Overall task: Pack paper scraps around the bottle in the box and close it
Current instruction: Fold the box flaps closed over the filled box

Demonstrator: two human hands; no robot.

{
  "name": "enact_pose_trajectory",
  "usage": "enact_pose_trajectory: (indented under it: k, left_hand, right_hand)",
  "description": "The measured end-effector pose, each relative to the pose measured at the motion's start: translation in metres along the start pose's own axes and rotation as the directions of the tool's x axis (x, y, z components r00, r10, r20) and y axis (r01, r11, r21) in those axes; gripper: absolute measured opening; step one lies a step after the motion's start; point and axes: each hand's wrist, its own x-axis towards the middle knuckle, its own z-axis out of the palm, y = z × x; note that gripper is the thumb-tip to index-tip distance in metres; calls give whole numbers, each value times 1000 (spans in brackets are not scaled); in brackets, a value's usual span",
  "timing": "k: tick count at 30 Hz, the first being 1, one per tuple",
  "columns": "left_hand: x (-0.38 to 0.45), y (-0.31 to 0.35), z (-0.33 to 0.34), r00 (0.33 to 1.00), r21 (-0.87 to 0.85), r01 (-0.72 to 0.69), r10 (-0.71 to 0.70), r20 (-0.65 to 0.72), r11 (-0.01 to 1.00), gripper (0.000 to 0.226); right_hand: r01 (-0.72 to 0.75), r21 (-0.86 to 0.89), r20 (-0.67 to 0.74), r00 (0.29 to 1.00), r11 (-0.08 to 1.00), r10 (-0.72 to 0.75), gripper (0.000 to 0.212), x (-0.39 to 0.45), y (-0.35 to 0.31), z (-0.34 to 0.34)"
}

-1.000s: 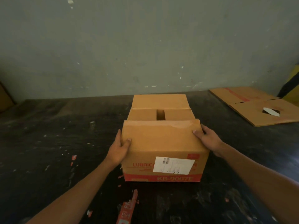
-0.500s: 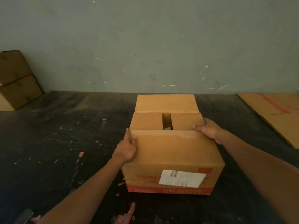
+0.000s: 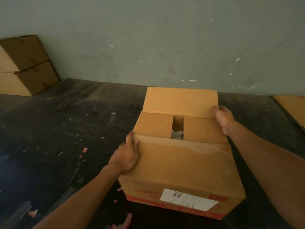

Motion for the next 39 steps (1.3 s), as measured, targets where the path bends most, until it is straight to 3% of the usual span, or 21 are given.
enact_pose_trajectory:
  k: [5, 9, 12, 15, 18, 23, 31, 39]
  left_hand:
    - [0, 0, 1, 1000, -36, 3, -4, -7, 999, 57]
    - [3, -3, 0, 1000, -106, -6, 7, 4, 994, 56]
    - [6, -5, -3, 1000, -167, -11, 14, 17, 986, 53]
    - [9, -3, -7, 999, -204, -18, 24, 25, 979, 50]
    - [10, 4, -8, 997, -217, -81, 83, 3, 973, 66]
    - [20, 5, -9, 992, -5, -114, 114, 44, 993, 54]
    - [24, 4, -12, 991, -1, -131, 131, 42, 991, 53]
    - [17, 7, -10, 995, -24, -100, 101, 14, 995, 53]
  right_hand:
    - [-90, 368, 75, 995, 925, 67, 57, -12, -1, -11]
    - [-138, 490, 241, 970, 861, 19, 58, -34, 16, -26]
    - [-126, 483, 293, 956, 866, -25, 28, -47, 34, -36]
    - [-17, 335, 299, 950, 942, -89, 25, -61, 46, -45]
    - [104, 37, 313, 943, 994, -111, 29, -72, 51, -51]
    - [173, -273, 352, 933, 946, -69, 41, -101, 50, -40]
    - [268, -502, 303, 945, 822, -123, 48, -108, 57, -29]
    - [235, -615, 229, 967, 753, -115, 48, -109, 57, -22]
